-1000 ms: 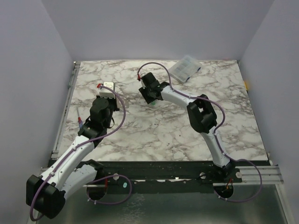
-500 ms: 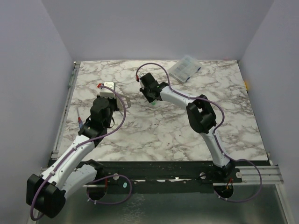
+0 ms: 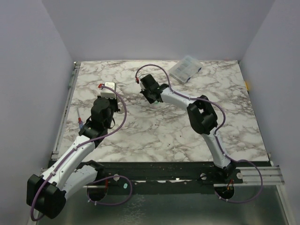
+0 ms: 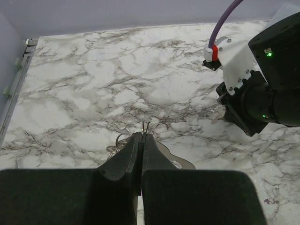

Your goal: Put the keys on the keyring

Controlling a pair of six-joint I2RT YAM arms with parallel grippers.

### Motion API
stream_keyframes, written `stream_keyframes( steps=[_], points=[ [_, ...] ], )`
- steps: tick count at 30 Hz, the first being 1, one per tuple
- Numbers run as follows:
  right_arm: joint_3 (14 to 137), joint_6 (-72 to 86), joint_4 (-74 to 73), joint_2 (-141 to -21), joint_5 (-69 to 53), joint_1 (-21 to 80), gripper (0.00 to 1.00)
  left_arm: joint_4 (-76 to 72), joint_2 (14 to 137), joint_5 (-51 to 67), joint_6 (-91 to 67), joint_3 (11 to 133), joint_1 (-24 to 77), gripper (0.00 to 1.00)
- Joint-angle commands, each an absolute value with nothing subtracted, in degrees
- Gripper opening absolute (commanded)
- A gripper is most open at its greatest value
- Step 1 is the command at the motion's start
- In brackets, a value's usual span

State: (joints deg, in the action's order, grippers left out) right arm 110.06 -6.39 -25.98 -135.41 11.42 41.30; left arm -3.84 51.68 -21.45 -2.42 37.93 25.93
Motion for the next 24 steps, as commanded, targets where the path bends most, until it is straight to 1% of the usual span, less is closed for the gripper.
stream_keyframes(
  steps=[1,5,12,16,24],
  points=[
    [104.8,-8.5,-24.0,-130.9,11.3,42.1,0.01,-4.7,51.7,-20.4,-2.2,39.3,25.7,0.00],
    [98.7,-7.9,-22.2,-125.4,3.6,42.0,0.01,-4.6,51.8,-20.3,-2.2,39.4,25.7,0.00],
    [90.7,-1.3,-23.2,-119.1,-11.2,42.0,0.01,-4.5,52.0,-19.9,-2.2,39.5,25.7,0.00],
    [85.5,-0.2,-21.0,-116.9,-13.5,42.1,0.01,-4.3,51.9,-19.7,-2.3,39.6,25.7,0.00],
    [85.0,0.6,-21.6,-120.4,-16.0,42.1,0.01,-4.3,51.8,-20.0,-2.1,39.5,25.7,0.00]
  ],
)
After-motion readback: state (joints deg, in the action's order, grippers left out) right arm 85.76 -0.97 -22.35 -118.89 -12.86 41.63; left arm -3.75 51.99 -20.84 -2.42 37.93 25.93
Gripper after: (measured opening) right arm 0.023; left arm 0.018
